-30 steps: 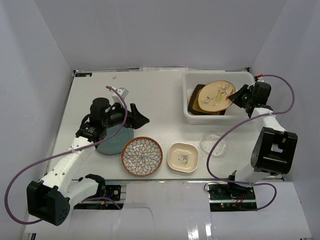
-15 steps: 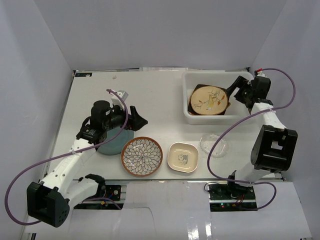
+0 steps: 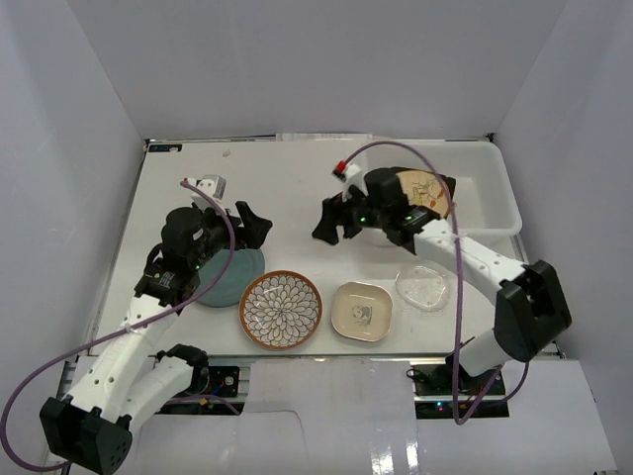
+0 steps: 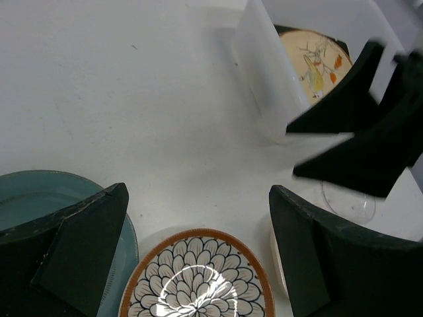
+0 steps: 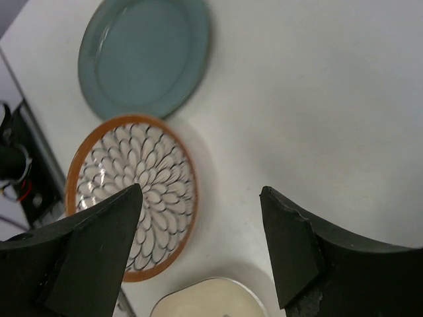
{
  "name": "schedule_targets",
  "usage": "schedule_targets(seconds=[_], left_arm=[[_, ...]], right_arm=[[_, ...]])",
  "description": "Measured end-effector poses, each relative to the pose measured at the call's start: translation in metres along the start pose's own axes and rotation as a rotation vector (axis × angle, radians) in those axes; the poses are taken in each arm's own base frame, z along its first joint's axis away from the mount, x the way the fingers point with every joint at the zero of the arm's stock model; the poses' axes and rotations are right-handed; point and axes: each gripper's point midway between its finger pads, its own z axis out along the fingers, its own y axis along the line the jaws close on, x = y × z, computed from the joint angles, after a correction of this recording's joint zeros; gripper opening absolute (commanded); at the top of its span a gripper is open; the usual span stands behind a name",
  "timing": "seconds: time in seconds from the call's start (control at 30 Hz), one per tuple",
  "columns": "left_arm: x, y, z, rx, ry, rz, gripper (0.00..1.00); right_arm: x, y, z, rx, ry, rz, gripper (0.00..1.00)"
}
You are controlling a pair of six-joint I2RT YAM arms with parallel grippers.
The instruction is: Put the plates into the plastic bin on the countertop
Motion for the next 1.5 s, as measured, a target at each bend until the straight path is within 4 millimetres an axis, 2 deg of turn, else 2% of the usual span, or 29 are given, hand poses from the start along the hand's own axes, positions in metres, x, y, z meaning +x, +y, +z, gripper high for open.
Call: schedule_targets(seconds=[0.1, 0.2, 0.37, 0.5, 0.6, 0.63, 0.67, 0.7, 0.73, 0.77, 0.83, 0.9, 1.0, 1.07, 1.13, 1.23, 1.3, 1.37, 1.43, 1.5], left_arm=[[-0.014, 0.012, -0.007, -0.083, -0.069, -0.005, 0.98], [-0.021, 0.027, -0.012, -0.172, -0.109, -0.018, 0.98], [-0.022, 0.052, -0.017, -0.317, -0.133, -0.052, 0.98], [-0.023, 0.065, -0.021, -0.397, -0.153, -0.079, 0.98], [-0.024, 0.071, -0.023, -0.433, -0.17, -0.095, 0.98], [-0.024, 0.072, -0.024, -0.443, -0.173, -0.099, 0.98], [-0.024, 0.073, -0.024, -0.45, -0.173, -0.102, 0.98], [-0.024, 0.074, -0.025, -0.456, -0.173, -0.104, 0.98], [-0.023, 0.075, -0.025, -0.461, -0.173, -0.105, 0.98], [-0.023, 0.076, -0.026, -0.465, -0.173, -0.106, 0.98], [-0.023, 0.076, -0.026, -0.468, -0.173, -0.108, 0.98], [-0.023, 0.076, -0.026, -0.47, -0.172, -0.108, 0.98], [-0.022, 0.076, -0.026, -0.468, -0.171, -0.109, 0.98], [-0.022, 0.076, -0.026, -0.466, -0.17, -0.11, 0.98], [-0.022, 0.075, -0.025, -0.462, -0.168, -0.11, 0.98], [-0.02, 0.073, -0.024, -0.449, -0.159, -0.11, 0.98], [-0.019, 0.071, -0.022, -0.438, -0.149, -0.11, 0.98], [-0.016, 0.07, -0.02, -0.428, -0.138, -0.11, 0.98], [-0.014, 0.069, -0.018, -0.418, -0.127, -0.11, 0.98], [-0.012, 0.067, -0.016, -0.41, -0.116, -0.11, 0.98]], right_arm=[[0.056, 0.037, 0.03, -0.118, 0.175, -0.015, 0.84], [0.095, 0.043, 0.046, -0.154, 0.295, -0.005, 0.86], [0.138, 0.037, 0.058, -0.182, 0.423, 0.053, 0.84], [0.163, 0.05, 0.064, -0.245, 0.497, 0.078, 0.75], [0.177, 0.063, 0.068, -0.301, 0.523, 0.092, 0.56], [0.18, 0.067, 0.069, -0.311, 0.528, 0.098, 0.44], [0.183, 0.066, 0.07, -0.306, 0.528, 0.101, 0.37], [0.184, 0.067, 0.07, -0.313, 0.529, 0.111, 0.2], [0.184, 0.067, 0.07, -0.316, 0.527, 0.116, 0.13], [0.184, 0.067, 0.07, -0.315, 0.527, 0.129, 0.08], [0.183, 0.067, 0.07, -0.306, 0.521, 0.151, 0.08], [0.178, 0.067, 0.068, -0.308, 0.505, 0.155, 0.08], [0.168, 0.067, 0.051, -0.303, 0.476, 0.15, 0.08], [0.147, 0.063, 0.038, -0.29, 0.426, 0.149, 0.08], [0.113, 0.048, 0.024, -0.262, 0.33, 0.163, 0.08], [0.047, 0.002, -0.005, -0.193, 0.123, 0.241, 0.08], [-0.001, -0.046, -0.036, -0.102, -0.049, 0.292, 0.08], [-0.037, -0.096, -0.069, 0.012, -0.194, 0.324, 0.08], [-0.058, -0.148, -0.102, 0.144, -0.307, 0.361, 0.08], [-0.06, -0.193, -0.131, 0.27, -0.378, 0.42, 0.08]])
